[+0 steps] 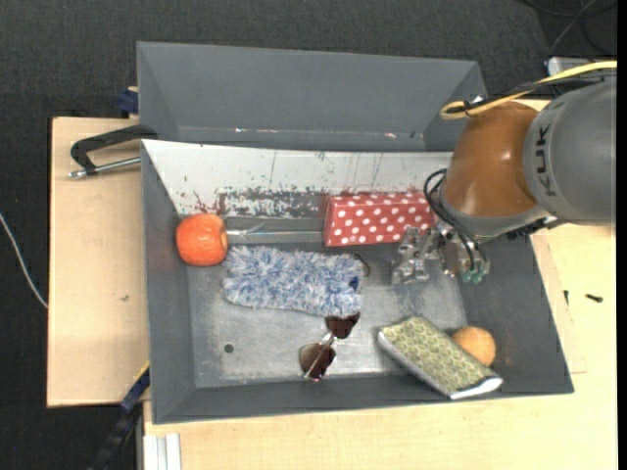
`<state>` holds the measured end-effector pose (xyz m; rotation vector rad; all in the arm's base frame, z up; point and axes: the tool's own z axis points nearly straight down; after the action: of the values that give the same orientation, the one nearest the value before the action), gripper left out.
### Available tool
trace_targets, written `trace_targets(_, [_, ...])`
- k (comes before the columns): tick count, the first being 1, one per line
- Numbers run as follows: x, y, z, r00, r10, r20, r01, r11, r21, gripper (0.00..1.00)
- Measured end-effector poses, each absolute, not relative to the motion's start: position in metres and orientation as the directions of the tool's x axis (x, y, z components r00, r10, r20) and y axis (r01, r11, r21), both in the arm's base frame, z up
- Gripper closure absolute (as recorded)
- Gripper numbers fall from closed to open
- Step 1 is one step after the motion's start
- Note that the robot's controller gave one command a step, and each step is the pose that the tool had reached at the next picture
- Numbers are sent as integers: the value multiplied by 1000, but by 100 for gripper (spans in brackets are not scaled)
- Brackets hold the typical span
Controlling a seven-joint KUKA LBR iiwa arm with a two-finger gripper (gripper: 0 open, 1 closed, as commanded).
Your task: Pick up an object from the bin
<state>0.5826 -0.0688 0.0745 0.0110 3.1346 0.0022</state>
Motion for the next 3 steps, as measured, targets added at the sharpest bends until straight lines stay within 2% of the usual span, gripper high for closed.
trace_targets(3, [583,-69,74,-1000,7,-7,7,1000,1,100])
